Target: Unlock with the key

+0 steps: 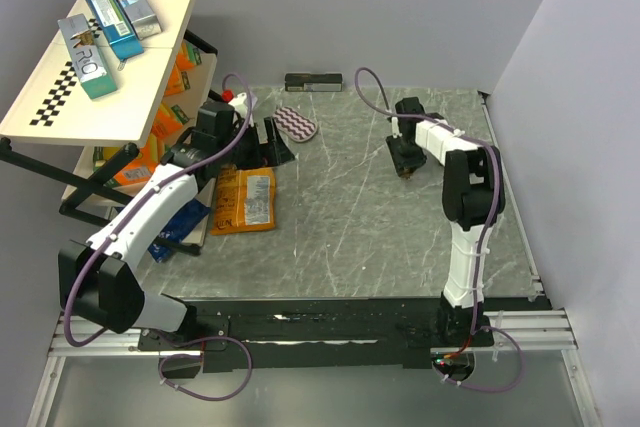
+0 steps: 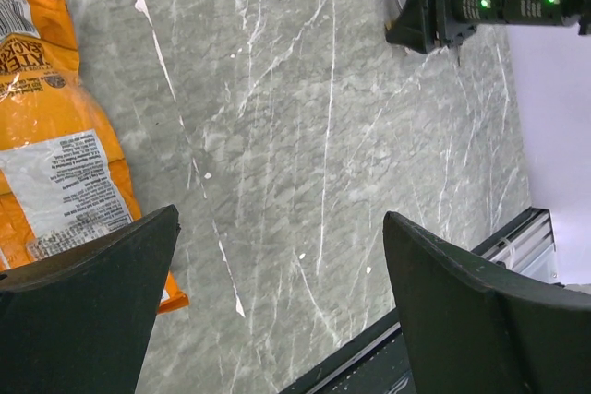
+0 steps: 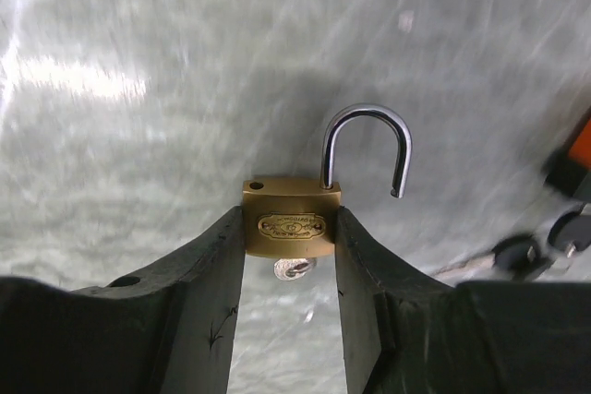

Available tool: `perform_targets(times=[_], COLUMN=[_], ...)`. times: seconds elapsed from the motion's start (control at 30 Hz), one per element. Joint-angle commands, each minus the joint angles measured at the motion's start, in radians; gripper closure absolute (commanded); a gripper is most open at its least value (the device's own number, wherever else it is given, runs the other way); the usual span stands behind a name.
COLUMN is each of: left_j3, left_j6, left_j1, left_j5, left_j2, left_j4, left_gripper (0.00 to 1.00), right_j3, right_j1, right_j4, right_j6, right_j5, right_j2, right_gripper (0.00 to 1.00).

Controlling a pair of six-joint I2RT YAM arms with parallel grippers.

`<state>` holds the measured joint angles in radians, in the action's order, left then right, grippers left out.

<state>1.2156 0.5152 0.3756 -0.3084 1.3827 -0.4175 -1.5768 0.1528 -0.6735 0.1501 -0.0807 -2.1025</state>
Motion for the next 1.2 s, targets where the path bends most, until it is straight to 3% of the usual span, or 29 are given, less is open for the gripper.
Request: perform_targets(times=[0.0,0.2,0.3,0.33,0.37,0.53,0.8,1.03,1.17], left_j3=[0.015,0.007,-0.002,-0.004,-0.010,-0.036,-0.041,-0.063,-0.096], left_j6=[0.019,0.035,0.043,0.046,0.048,0.062,0.077,0.071,0.051], left_j1=[-0.006,-0.007,-0.007,-0.006,-0.007,-0.007,-0.009,-0.007,-0.007], left_j5=[0.008,0.009,0.009,0.009,0.014,0.063,0.106,0.163,0.234], left_j2=[-0.014,-0.022,-0.031,-0.033,-0.040,-0.056,-0.083,-0.163,-0.237], left_j4=[0.046,0.063,0.069,0.072,0.075,0.098,0.138,0.190,0.244], left_gripper=[0.04,0.04,0.04,0.04,0.04,0.04,0.04,0.04,0.04], right_j3=[-0.126,-0.172,-0.173,-0.170,-0.166,-0.132,-0.089,0.069,0.239], right_j1=[-0.027,-0.055,-0.059,-0.059,-0.061,-0.059,-0.058,-0.058,-0.058], right_j4=[-0.067,-0.077,-0.081,-0.077,-0.069,-0.037,0.009,0.104,0.219], right_j6=[0.060,0.066,0.060,0.057,0.055,0.040,-0.026,-0.125,-0.181], right_j5=[0.018,0.029,0.041,0.047,0.056,0.071,0.100,0.180,0.255], right_j2=[-0.051,-0.080,-0.083,-0.079,-0.067,-0.021,0.122,0.431,0.626], right_gripper=[0.72,0.70,0.59,0.47,0.43,0.27,0.21,0.21,0.21])
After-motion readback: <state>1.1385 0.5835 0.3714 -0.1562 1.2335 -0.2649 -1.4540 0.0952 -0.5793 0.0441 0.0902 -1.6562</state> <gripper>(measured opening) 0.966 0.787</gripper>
